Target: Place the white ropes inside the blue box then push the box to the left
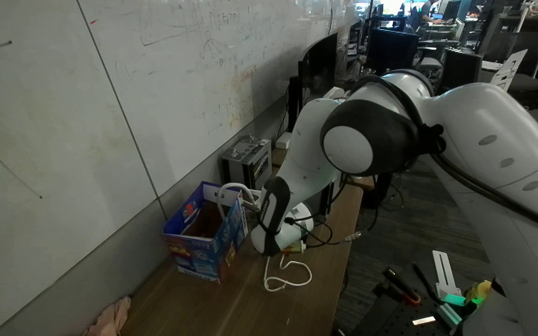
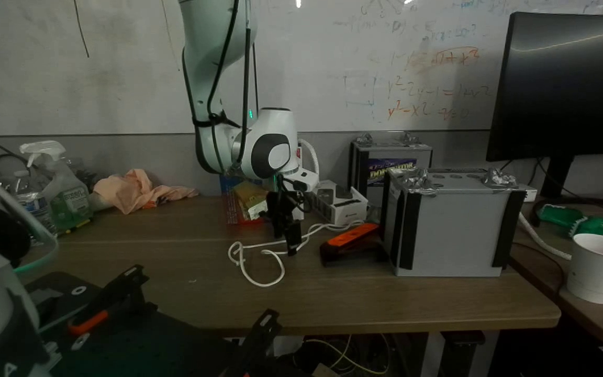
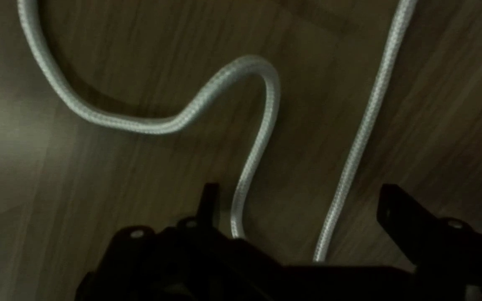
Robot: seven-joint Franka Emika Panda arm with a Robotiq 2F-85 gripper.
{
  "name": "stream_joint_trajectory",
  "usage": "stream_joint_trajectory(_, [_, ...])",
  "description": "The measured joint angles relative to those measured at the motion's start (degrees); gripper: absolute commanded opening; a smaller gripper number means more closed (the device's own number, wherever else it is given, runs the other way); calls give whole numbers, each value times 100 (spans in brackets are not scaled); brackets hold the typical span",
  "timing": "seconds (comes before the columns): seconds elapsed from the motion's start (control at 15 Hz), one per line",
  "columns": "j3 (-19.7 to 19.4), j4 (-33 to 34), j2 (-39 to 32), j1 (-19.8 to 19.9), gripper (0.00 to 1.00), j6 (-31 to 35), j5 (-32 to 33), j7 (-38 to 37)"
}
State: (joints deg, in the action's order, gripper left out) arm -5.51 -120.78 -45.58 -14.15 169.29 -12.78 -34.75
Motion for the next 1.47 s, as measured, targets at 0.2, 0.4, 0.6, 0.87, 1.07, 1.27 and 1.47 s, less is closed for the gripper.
stream_joint_trajectory(0.2, [-27,-9,10,0,43,2,0,0])
stream_joint_trajectory(0.4, [-42,-10,54,0,21,1,0,0])
stream_joint_trajectory(0.6, [-74,-10,81,-2,3,-20,0,0])
stream_joint_trajectory(0.87, [-176,-9,117,-46,4,-242,0,-26])
stream_joint_trajectory(1.07, [-239,-51,271,-130,5,-445,0,-121])
stream_joint_trajectory(1.27, [-323,-363,882,-369,4,-559,18,-248])
stream_joint_trajectory(1.47, [-340,-846,1730,-601,4,-563,71,-415])
